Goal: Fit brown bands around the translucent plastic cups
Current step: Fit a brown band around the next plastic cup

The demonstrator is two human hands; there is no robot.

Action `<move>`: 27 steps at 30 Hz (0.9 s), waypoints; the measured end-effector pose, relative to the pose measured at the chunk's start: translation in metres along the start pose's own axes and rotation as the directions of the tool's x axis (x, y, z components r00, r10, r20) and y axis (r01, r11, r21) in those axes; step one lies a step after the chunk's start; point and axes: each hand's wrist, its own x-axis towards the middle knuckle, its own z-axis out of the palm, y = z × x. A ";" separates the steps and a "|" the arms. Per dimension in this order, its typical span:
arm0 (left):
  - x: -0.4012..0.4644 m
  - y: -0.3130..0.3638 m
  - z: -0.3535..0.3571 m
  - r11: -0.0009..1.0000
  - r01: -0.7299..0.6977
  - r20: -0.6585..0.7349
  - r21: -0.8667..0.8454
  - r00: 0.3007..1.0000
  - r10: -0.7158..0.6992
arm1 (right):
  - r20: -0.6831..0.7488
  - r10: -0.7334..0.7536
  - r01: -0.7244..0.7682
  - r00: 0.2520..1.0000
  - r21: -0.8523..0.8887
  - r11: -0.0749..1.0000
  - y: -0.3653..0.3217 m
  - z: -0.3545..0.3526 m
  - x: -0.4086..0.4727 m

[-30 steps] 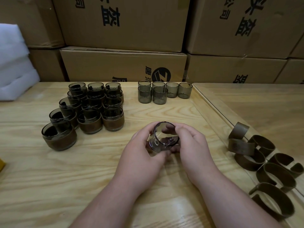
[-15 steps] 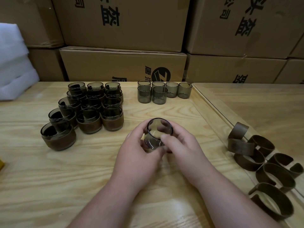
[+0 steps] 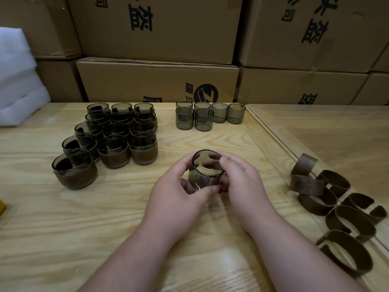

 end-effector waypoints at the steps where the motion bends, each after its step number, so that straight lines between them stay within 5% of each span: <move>1: 0.000 -0.001 0.000 1.000 -0.007 0.007 0.001 1.000 0.007 | -0.024 0.009 -0.009 1.000 0.003 1.000 0.001 0.000 0.001; 11: -0.005 0.000 0.003 0.987 -0.138 0.064 0.076 0.989 0.134 | -0.032 0.035 -0.035 0.999 0.011 0.999 0.001 -0.007 0.002; 19: -0.006 0.003 0.001 0.979 -0.184 0.045 0.090 0.983 0.180 | 0.116 -0.137 0.156 0.984 -0.184 0.970 0.006 -0.003 -0.007; 27: -0.009 0.003 0.002 0.956 -0.247 0.142 0.156 0.964 0.225 | -0.186 0.010 -0.057 0.982 -0.248 0.967 -0.005 -0.008 0.002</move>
